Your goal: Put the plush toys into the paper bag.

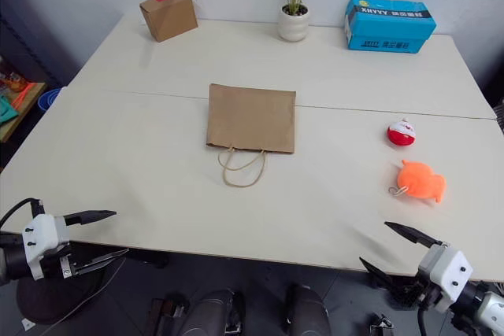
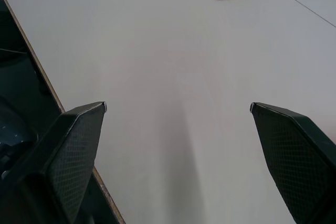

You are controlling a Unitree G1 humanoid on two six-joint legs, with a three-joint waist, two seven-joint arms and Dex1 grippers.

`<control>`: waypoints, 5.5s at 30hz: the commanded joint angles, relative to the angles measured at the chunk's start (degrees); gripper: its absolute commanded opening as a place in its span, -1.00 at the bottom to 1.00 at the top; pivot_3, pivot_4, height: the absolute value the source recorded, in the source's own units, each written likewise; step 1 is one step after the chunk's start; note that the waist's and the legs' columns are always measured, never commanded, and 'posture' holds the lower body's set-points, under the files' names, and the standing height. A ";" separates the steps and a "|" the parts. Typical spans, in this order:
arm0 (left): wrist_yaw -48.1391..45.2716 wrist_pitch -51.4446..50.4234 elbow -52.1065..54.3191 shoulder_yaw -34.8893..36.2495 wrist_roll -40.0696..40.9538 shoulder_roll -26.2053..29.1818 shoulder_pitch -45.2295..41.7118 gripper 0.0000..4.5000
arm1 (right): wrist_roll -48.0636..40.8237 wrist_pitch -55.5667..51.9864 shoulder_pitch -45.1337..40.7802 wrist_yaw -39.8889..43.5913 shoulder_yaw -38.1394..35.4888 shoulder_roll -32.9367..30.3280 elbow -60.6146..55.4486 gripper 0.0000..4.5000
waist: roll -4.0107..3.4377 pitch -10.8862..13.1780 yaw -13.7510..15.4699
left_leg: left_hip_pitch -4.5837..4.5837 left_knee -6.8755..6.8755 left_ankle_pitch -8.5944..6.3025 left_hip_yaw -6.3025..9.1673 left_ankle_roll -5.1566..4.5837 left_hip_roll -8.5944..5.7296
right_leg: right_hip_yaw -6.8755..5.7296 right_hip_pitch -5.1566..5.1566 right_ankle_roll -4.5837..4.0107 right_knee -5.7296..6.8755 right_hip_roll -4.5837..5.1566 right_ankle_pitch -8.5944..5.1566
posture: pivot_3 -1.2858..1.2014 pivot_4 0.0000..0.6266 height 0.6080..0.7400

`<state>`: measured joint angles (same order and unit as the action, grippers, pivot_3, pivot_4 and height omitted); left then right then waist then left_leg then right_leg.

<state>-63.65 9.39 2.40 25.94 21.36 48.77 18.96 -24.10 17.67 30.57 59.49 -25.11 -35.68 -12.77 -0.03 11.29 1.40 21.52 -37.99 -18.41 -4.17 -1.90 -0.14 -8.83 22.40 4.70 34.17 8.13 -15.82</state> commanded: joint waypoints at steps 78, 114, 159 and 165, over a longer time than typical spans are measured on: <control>10.13 -37.59 -1.92 -19.58 18.40 -31.56 -69.52 -1.00 | 23.61 -40.78 -51.77 -30.31 38.76 22.38 10.42 -0.98 | 0.20 0.03 -1.49 | -0.23 -0.27 0.33 -1.13 -0.42 0.03 | 1.19 0.32 0.25 0.73 -0.70 0.14 | 0.03 -0.52 1.00; 6.70 -32.15 2.47 -27.48 11.67 -28.75 -60.32 -1.00 | 13.46 -35.47 -35.82 -20.35 5.44 -14.54 21.24 0.70 | 0.15 0.05 0.07 | -0.24 -0.06 0.34 -1.22 -0.33 0.23 | 1.36 0.42 0.12 0.55 -0.64 0.14 | 0.03 -0.52 1.00; 6.41 -32.03 -0.82 -26.44 11.90 -29.57 -62.23 -1.00 | -12.76 -46.89 -42.25 -7.80 14.83 4.78 -8.86 0.75 | 0.33 0.12 0.06 | 0.14 -0.21 0.30 -1.07 -0.64 -0.08 | 1.13 0.36 0.55 0.10 -0.70 0.38 | 0.03 -0.52 1.00; 5.96 -31.29 -0.90 -25.62 11.74 -27.74 -61.41 -1.00 | -16.55 -41.42 -24.78 -8.03 -4.74 2.85 -9.37 0.97 | 0.33 0.12 0.04 | 0.04 -0.18 0.26 -1.14 -0.70 -0.05 | 1.15 0.26 0.62 0.01 -0.71 0.43 | 0.03 -0.52 1.00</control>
<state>-57.31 -23.07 -0.20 -0.46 33.04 20.78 -42.00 -38.93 -25.98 4.77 52.19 -25.15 -32.97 -21.56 0.29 11.41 1.43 21.52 -38.17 -18.16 -5.37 -2.62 -0.19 -7.62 22.65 5.35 34.20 7.43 -15.38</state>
